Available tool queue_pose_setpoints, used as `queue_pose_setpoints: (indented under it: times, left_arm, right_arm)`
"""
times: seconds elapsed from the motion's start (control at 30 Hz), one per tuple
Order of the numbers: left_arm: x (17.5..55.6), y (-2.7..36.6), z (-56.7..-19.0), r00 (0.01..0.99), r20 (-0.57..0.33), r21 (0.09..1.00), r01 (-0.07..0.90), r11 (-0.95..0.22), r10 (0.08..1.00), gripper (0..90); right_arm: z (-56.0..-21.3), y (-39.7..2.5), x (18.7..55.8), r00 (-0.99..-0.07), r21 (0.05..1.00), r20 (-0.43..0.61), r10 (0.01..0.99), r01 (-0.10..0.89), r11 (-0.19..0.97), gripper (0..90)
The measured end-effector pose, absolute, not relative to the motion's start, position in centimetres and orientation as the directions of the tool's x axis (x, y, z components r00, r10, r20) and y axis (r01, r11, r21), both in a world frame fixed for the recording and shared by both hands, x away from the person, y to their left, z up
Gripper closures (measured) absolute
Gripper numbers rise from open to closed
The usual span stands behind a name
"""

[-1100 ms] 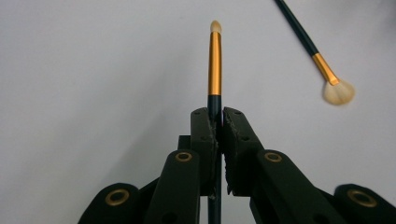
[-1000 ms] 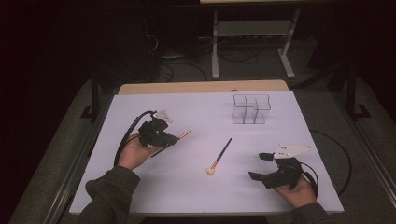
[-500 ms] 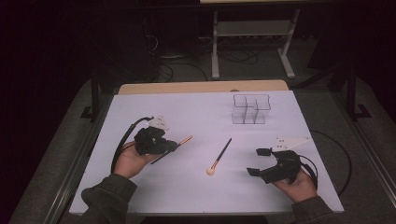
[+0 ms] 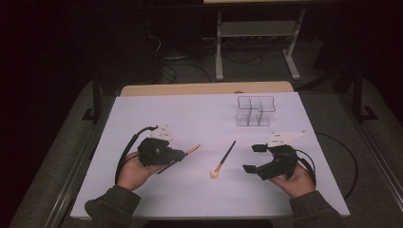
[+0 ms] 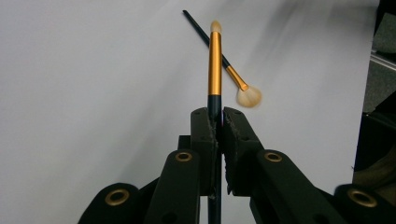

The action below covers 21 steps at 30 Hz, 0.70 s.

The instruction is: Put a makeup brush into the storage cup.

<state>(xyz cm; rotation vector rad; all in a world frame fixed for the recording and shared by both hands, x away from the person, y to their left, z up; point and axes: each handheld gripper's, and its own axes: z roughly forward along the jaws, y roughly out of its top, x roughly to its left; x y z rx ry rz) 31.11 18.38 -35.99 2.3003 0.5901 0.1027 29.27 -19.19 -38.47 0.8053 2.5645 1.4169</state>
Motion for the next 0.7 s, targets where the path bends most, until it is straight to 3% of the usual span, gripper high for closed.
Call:
queue_pose_setpoints:
  times: [0.7]
  left_arm:
    - [28.8, 17.6, -37.1, 0.924, -0.09, 0.724, 0.317, -0.612, 0.373, 83.1]
  right_arm:
    - [-38.3, -16.2, 29.9, -0.889, 0.801, 0.162, 0.429, 0.372, 0.468, 17.9]
